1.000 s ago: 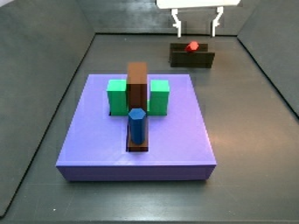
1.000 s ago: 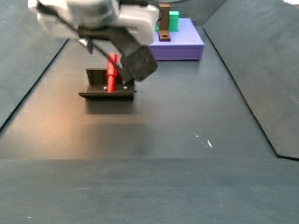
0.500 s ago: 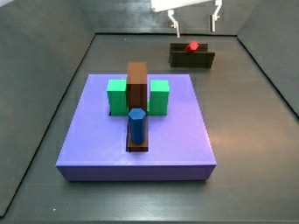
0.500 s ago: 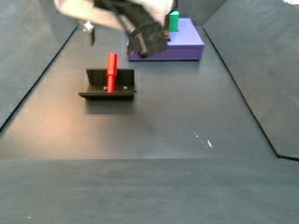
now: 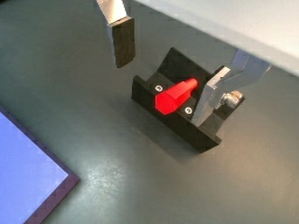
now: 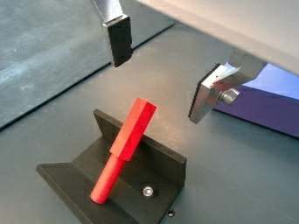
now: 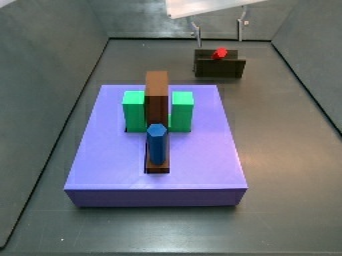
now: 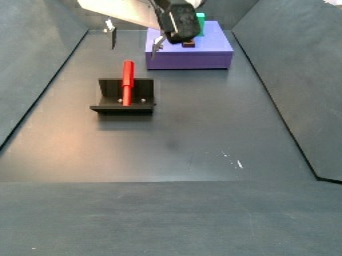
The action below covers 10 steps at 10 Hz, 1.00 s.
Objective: Pick up the red object. Move up. Place the red object on the fixture. Regrasp the red object. Move to above the board. Insert the red object.
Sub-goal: Regrasp the red object.
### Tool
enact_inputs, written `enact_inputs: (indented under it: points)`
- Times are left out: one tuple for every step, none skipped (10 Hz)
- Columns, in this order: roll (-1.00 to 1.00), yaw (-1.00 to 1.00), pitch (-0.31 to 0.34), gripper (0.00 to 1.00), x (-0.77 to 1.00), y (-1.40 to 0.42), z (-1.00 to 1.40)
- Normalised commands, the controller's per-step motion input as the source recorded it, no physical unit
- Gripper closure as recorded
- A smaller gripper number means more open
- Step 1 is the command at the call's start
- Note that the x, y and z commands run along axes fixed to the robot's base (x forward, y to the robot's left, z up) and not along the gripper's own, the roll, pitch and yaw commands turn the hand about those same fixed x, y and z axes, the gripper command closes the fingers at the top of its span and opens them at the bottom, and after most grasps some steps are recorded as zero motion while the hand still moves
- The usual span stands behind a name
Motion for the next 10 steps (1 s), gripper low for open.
enact_inputs:
  points:
    - [1.0,0.2,0.243,0.0,0.03,-0.09,0.09]
    - [1.0,0.21,0.274,0.0,0.14,-0.03,0.1]
    - [1.0,0.21,0.286,0.0,0.14,-0.03,0.1]
    - [1.0,0.21,0.289,0.0,0.14,-0.02,0.1]
    - [1.0,0.21,0.294,0.0,0.14,-0.02,0.1]
    - [1.0,0.21,0.283,0.0,0.15,-0.02,0.1]
    - [1.0,0.28,0.106,0.0,0.24,-0.17,-0.07]
    - [1.0,0.35,0.0,0.0,0.24,-0.14,-0.13]
    - [1.0,0.39,0.02,0.0,0.21,-0.07,-0.07]
    - [1.0,0.43,0.054,0.0,0.16,-0.02,-0.05]
